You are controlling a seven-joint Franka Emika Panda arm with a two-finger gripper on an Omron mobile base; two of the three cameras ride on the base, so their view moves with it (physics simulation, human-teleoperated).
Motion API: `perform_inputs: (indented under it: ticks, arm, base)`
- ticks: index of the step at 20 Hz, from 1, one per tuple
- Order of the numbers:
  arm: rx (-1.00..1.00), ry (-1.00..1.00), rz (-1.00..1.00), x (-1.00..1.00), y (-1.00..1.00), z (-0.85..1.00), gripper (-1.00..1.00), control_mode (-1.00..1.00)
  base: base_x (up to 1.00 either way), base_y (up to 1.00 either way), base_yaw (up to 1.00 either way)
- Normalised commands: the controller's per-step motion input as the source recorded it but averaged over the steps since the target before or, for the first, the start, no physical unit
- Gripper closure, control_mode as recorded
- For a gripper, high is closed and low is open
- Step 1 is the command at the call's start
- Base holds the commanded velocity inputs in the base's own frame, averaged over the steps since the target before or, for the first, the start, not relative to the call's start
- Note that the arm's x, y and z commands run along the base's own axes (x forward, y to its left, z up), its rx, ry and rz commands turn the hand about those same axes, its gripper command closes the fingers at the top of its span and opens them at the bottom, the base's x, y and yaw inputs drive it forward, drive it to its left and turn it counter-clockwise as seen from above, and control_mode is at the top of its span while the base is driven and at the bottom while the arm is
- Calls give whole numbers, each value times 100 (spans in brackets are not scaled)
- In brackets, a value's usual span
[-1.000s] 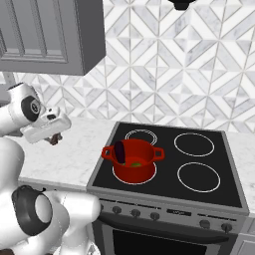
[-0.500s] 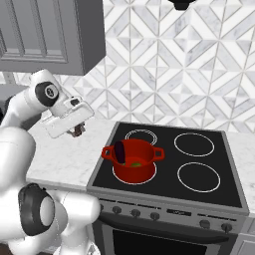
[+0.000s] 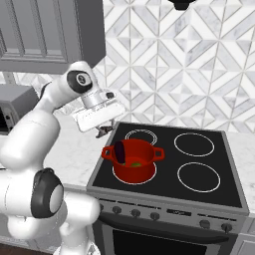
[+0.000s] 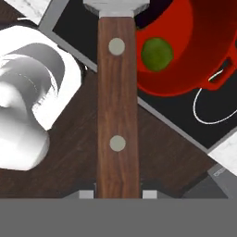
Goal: Put the eggplant and lime in the pot. Retrieve the spatula and lightly stir the vegetables in the pot.
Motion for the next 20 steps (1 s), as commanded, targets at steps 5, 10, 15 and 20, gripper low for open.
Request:
perform_inputs:
  ticks: [5, 10, 15, 20]
  arm:
    - [-4, 40, 16, 6, -83, 0, 100, -100]
    - [-1, 28, 6, 38, -5, 0, 100, -100]
    - [-1, 15, 5, 26, -19, -10, 100, -100]
    - [0, 6, 0, 35, -32, -1, 100, -100]
  base:
    - [0, 0, 0]
    - [0, 0, 0]
    - [0, 0, 0]
    - [0, 0, 0]
